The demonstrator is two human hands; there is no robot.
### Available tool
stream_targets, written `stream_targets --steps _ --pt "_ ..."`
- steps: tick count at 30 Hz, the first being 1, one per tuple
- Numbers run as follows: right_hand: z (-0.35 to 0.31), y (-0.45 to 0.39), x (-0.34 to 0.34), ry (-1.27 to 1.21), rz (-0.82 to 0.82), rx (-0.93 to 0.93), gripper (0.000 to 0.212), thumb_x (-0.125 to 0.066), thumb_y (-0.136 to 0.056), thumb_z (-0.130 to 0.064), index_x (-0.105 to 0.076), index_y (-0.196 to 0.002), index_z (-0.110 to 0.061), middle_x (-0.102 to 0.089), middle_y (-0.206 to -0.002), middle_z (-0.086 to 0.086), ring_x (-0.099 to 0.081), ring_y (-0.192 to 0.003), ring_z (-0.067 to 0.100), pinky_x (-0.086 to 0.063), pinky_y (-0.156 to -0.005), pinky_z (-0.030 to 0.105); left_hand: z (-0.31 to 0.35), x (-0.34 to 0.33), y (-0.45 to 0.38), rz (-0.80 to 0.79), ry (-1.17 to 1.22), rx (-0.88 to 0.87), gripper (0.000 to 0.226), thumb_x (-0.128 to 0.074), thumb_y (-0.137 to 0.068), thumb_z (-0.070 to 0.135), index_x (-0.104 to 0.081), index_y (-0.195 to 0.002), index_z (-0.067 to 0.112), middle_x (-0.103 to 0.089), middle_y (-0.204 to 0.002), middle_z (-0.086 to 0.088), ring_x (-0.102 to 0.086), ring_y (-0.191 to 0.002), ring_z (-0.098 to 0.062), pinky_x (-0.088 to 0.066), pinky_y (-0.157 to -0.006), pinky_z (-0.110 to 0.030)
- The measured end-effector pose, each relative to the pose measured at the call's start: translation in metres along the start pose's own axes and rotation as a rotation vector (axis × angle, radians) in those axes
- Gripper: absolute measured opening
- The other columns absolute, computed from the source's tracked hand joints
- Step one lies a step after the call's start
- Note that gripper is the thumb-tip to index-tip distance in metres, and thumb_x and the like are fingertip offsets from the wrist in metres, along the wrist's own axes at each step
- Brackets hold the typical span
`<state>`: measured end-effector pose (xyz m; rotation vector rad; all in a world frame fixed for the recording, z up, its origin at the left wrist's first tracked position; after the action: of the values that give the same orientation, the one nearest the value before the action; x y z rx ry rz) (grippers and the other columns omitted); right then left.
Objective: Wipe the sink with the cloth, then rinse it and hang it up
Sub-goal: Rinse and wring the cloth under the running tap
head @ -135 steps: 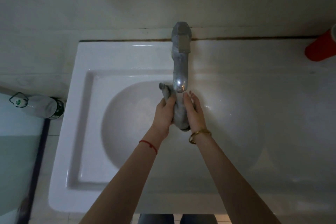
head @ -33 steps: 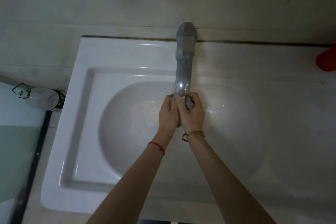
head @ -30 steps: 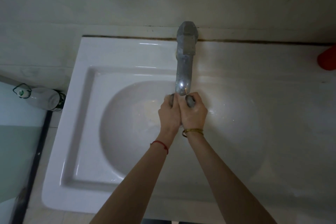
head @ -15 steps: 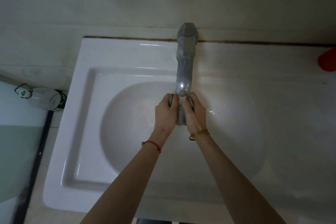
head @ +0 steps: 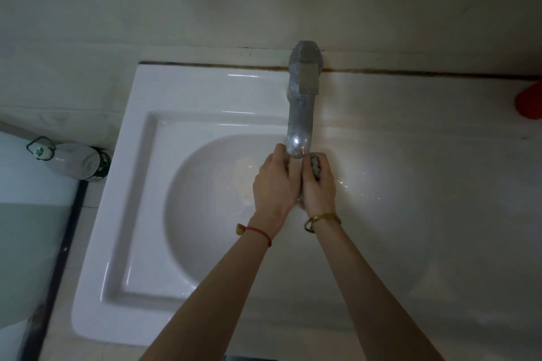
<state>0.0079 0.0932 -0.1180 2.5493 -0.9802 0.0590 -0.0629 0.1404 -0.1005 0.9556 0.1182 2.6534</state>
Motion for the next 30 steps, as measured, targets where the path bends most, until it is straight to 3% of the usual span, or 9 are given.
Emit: stream_targets --steps 3,6,10,14,18,20,23,27,30 --pt "0.0 -0.008 -0.002 0.007 0.091 -0.052 0.025 -0.061 -0.089 -0.033 -0.053 -0.068 -0.021 -0.059 -0.062 -0.006 -0.056 -0.06 0.011 -0.051 -0.061 0.033 0.004 -0.002 0.002 -0.034 0.229 0.208 0.025 -0.048 -0.097 0.034 -0.059 -0.094 0.012 -0.062 -0.069 -0.004 -0.056 -0.059 -0.015 -0.052 -0.059 -0.038" --pt "-0.002 -0.009 -0.011 -0.084 0.133 -0.106 0.032 -0.065 -0.078 -0.012 -0.053 -0.051 -0.025 -0.055 -0.053 -0.008 -0.053 -0.055 0.013 -0.053 -0.061 0.038 0.001 -0.004 0.002 0.003 0.331 0.353 0.025 -0.05 -0.097 0.024 -0.057 -0.076 0.012 -0.058 -0.067 -0.002 -0.054 -0.06 -0.014 -0.045 -0.054 -0.028" --pt "-0.007 -0.008 -0.015 -0.07 0.136 -0.021 0.049 -0.055 -0.076 0.005 -0.038 -0.042 -0.026 -0.033 -0.045 -0.013 -0.03 -0.046 0.003 -0.034 -0.047 0.021 -0.002 -0.002 0.001 0.053 0.344 0.367 0.041 -0.049 -0.095 0.016 -0.041 -0.055 0.015 -0.043 -0.053 0.003 -0.038 -0.045 -0.003 -0.032 -0.045 -0.018" --pt "-0.005 -0.005 -0.013 0.0 0.096 0.136 0.027 -0.05 -0.076 -0.013 -0.033 -0.055 -0.017 -0.029 -0.053 -0.003 -0.028 -0.047 0.006 -0.029 -0.047 0.016 -0.005 0.002 -0.002 -0.064 0.297 0.347 0.04 -0.046 -0.097 0.017 -0.044 -0.057 0.015 -0.047 -0.055 0.001 -0.042 -0.048 -0.009 -0.035 -0.043 -0.021" --pt "-0.001 -0.007 0.0 0.185 -0.037 0.334 0.029 -0.051 -0.087 -0.042 -0.048 -0.084 -0.013 -0.052 -0.064 -0.004 -0.051 -0.056 0.007 -0.046 -0.053 0.02 -0.01 0.005 -0.002 -0.152 0.423 0.404 0.029 -0.04 -0.101 0.024 -0.053 -0.077 0.014 -0.057 -0.074 -0.004 -0.058 -0.067 -0.02 -0.052 -0.051 -0.033" --pt "0.001 -0.005 0.004 0.152 -0.111 0.302 0.031 -0.056 -0.086 -0.047 -0.051 -0.1 -0.02 -0.061 -0.087 -0.001 -0.062 -0.077 0.01 -0.055 -0.063 0.028 -0.012 0.008 -0.002 -0.149 0.564 0.416 0.018 -0.045 -0.101 0.024 -0.059 -0.096 0.014 -0.065 -0.094 -0.008 -0.067 -0.087 -0.026 -0.061 -0.069 -0.048" --pt "0.0 -0.004 0.007 -0.142 -0.128 0.081 0.043 -0.065 -0.078 -0.046 -0.058 -0.115 -0.024 -0.061 -0.114 0.003 -0.063 -0.1 0.013 -0.054 -0.074 0.023 -0.012 0.012 -0.004 -0.134 0.648 0.261 0.013 -0.052 -0.098 0.017 -0.065 -0.1 0.021 -0.068 -0.107 -0.009 -0.065 -0.104 -0.03 -0.057 -0.089 -0.046" --pt "-0.007 -0.001 0.003 -0.18 -0.005 -0.043 0.006 -0.062 -0.092 -0.026 -0.062 -0.095 -0.021 -0.065 -0.092 -0.002 -0.061 -0.085 0.012 -0.049 -0.069 0.024 -0.012 0.008 0.0 -0.107 0.579 0.181 0.013 -0.052 -0.097 0.015 -0.063 -0.097 0.021 -0.068 -0.093 -0.001 -0.065 -0.09 -0.022 -0.057 -0.082 -0.04" --pt "-0.009 0.003 -0.008 -0.071 0.153 -0.039 0.021 -0.066 -0.087 -0.026 -0.053 -0.071 -0.022 -0.059 -0.068 -0.007 -0.056 -0.064 0.009 -0.046 -0.057 0.021 -0.006 0.0 0.001 -0.087 0.566 0.262 0.017 -0.054 -0.098 0.02 -0.053 -0.081 0.022 -0.058 -0.072 0.004 -0.056 -0.068 -0.013 -0.052 -0.062 -0.035"
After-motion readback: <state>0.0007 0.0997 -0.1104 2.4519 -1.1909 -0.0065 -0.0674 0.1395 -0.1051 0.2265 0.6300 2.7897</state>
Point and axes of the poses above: each hand's wrist, its own y-axis away from the middle knuckle, its own x-axis out of the back of the hand, z = x × y, the point moved 2 cm from there along -y, towards the middle knuckle
